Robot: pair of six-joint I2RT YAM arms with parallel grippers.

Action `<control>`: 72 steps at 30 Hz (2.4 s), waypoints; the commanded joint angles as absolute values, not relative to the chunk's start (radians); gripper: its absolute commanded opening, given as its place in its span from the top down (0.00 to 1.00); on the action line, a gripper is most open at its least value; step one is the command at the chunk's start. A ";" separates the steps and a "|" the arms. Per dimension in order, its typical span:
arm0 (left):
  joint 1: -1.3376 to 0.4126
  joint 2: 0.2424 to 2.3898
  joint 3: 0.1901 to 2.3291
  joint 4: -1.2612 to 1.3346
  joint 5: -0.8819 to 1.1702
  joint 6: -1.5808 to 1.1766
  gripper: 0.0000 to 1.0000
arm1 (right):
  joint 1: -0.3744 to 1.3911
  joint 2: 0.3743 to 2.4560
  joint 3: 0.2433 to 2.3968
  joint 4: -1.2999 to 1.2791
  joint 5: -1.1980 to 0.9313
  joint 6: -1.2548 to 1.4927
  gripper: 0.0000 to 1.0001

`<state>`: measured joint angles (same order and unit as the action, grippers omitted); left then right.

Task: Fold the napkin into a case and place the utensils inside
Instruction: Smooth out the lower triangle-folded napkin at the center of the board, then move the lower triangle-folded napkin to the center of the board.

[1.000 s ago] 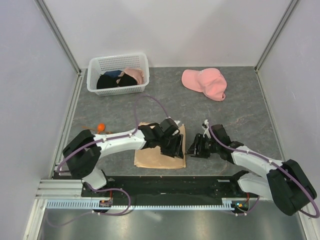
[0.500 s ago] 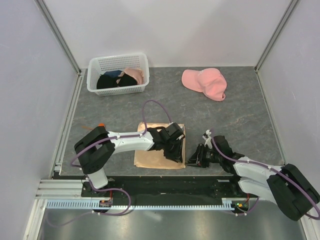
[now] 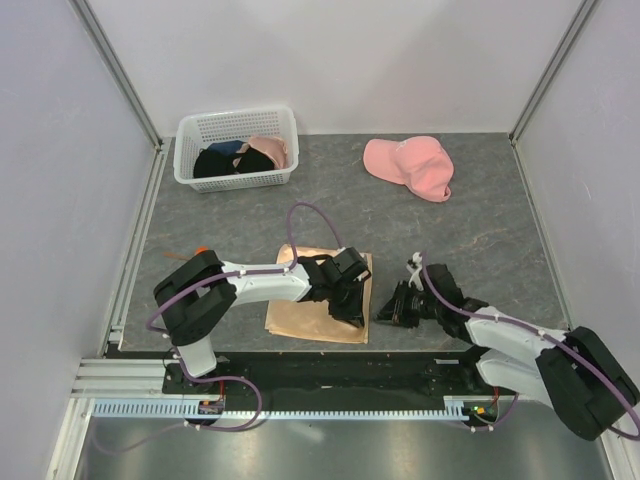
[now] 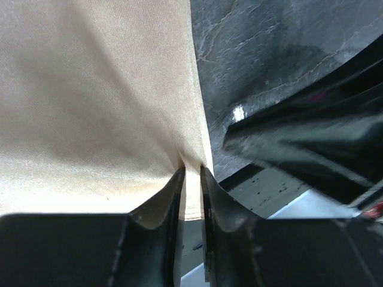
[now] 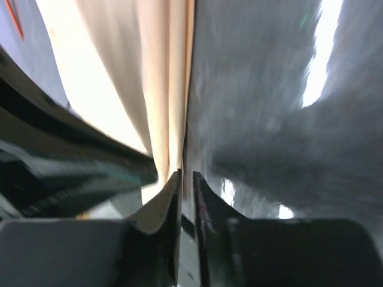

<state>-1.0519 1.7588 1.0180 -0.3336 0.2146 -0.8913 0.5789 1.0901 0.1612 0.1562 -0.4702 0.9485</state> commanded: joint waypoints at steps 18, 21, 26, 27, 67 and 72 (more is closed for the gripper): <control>-1.078 1.741 0.951 -0.232 0.241 -0.983 0.80 | 0.431 1.557 0.773 -0.041 -0.335 0.618 0.87; -1.080 1.776 0.953 -0.207 0.245 -0.983 0.81 | 0.416 1.626 0.785 -0.020 -0.319 0.601 0.89; -1.089 1.836 0.997 -0.160 0.270 -0.980 0.82 | 0.405 1.692 0.819 -0.035 -0.236 0.534 0.90; -1.092 1.854 1.021 -0.156 0.270 -0.980 0.82 | 0.405 1.701 0.830 -0.043 -0.229 0.500 0.90; -0.563 1.025 0.707 -0.430 0.285 -0.816 0.60 | 0.601 1.410 0.678 -0.369 0.147 0.479 0.68; -0.554 0.999 0.713 -0.460 0.276 -0.819 0.60 | 0.629 1.434 0.865 -0.448 0.181 0.411 0.65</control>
<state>-0.5652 1.0374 0.7120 -0.4339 0.2638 -0.8471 0.6052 1.4254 0.7166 -0.3508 0.0620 0.4973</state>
